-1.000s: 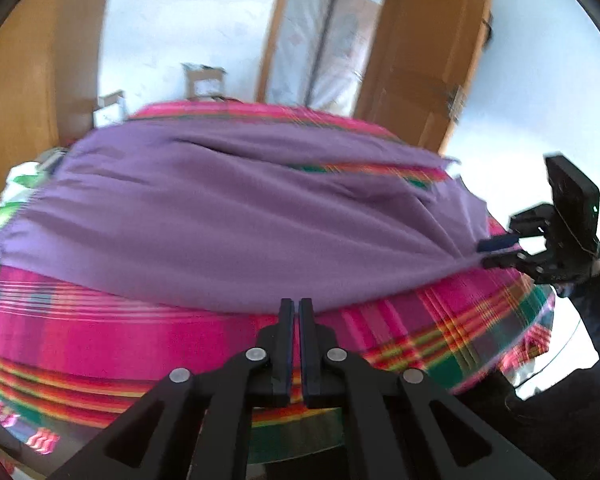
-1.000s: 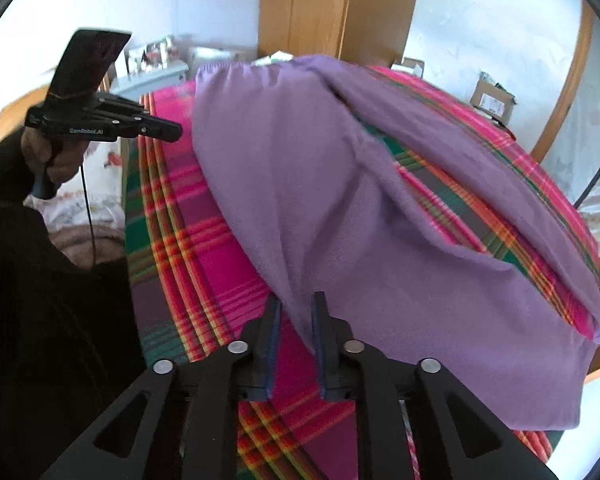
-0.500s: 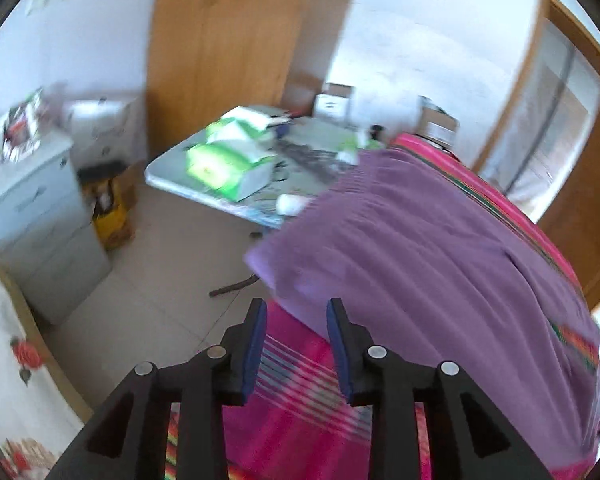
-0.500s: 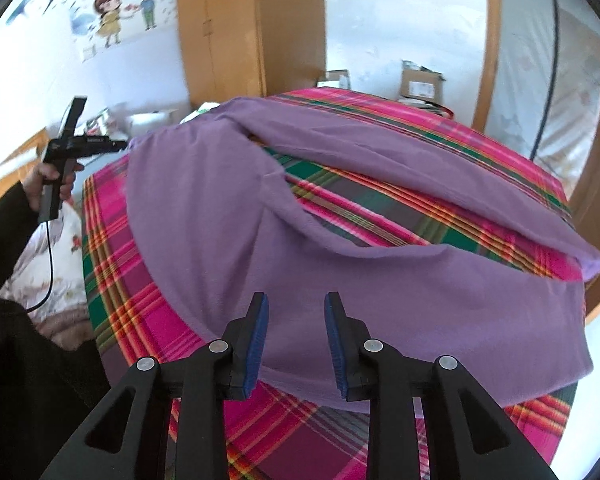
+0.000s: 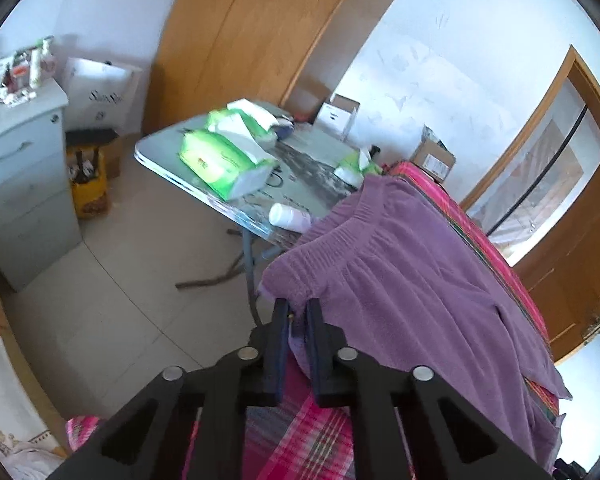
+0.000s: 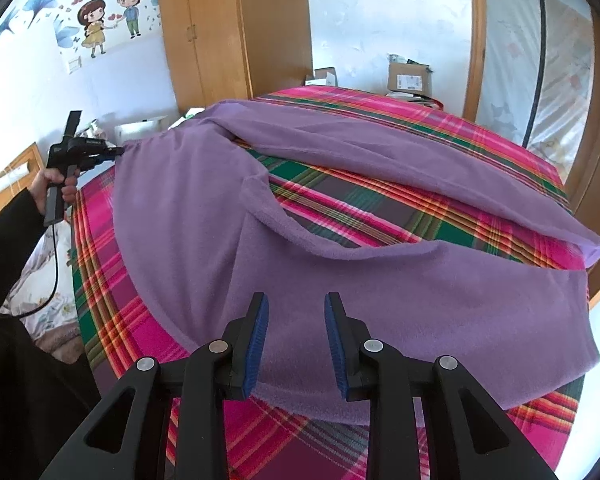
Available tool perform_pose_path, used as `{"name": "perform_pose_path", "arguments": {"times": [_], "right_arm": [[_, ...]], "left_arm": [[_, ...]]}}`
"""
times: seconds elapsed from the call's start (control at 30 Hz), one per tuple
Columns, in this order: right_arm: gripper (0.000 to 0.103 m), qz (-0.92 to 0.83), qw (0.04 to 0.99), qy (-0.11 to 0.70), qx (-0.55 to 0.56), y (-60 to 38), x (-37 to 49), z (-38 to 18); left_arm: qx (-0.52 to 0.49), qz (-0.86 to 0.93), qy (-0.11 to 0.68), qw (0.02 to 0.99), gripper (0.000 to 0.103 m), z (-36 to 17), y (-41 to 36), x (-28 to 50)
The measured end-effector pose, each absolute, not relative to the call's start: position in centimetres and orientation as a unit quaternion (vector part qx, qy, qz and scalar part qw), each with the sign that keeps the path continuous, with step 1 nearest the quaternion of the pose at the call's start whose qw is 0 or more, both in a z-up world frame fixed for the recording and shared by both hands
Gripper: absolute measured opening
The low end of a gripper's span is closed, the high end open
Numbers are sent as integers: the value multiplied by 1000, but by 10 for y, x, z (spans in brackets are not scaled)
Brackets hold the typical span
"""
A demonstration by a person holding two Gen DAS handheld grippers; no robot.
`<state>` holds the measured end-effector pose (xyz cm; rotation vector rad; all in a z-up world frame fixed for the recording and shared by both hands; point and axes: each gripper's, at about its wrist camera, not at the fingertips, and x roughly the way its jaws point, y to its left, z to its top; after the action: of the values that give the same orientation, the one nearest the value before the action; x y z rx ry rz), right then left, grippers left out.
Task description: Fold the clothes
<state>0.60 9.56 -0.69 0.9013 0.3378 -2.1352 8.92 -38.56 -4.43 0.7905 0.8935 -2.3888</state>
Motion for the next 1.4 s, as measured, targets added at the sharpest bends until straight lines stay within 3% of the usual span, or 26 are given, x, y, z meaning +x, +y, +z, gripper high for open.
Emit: {"name": "perform_pose_path", "arguments": {"times": [0.37,0.57,0.7,1.07,1.4], "right_arm": [[30,-859,345,103,364,110,-5,-9],[30,-882,286,34,373,150,-19,-7],[30,-891,232,-20,389,181,-31,-12],[35,-905,82,-147,392,277,-46,-16],[35,-881,40,-226,413,336,-88,-26]], "left_arm": [[320,-860,306,254,13,-50,-394,96],[314,-855,284,299,12,-36,-385,118],[301,-887,246,249,11,-16,-341,111],[357,-926,115,-35,11,-19,-139,27],[380,-915,57,-120,11,-31,-62,10]]}}
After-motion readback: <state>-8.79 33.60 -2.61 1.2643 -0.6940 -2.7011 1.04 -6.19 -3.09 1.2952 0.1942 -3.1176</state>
